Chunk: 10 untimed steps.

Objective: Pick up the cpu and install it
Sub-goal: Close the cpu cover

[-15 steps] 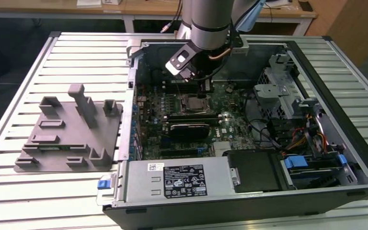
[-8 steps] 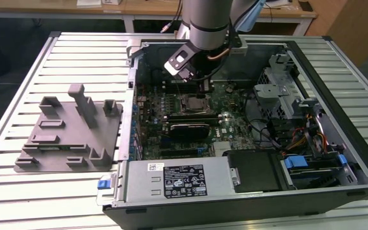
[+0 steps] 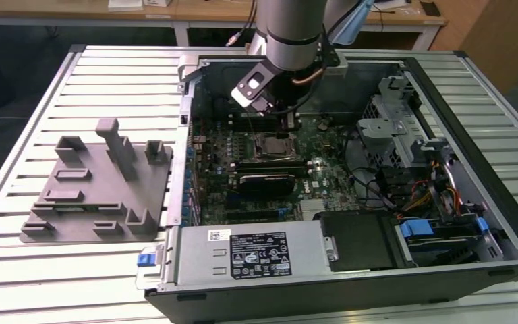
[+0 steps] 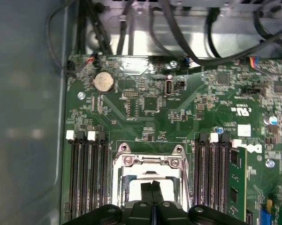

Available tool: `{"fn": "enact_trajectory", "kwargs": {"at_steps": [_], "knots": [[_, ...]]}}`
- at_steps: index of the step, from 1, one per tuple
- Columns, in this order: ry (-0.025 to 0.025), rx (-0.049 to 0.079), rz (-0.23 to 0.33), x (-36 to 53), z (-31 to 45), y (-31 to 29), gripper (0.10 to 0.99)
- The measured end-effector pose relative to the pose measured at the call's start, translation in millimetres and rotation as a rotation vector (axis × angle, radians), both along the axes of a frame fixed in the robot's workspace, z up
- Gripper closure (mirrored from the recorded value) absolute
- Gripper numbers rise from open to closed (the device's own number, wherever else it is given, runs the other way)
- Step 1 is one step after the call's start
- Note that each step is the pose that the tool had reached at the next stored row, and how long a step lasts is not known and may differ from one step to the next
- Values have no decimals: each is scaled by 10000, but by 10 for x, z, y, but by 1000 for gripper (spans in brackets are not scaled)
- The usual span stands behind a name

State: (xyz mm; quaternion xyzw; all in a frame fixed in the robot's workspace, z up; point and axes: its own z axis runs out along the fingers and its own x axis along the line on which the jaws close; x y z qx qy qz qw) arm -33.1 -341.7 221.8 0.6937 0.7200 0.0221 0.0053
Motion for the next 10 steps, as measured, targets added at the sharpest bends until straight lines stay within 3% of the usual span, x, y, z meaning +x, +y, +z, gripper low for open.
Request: {"fn": "enact_trajectory", "kwargs": {"at_steps": [10], "knots": [[0, -3, 1808, 0, -4, 0, 980]]}}
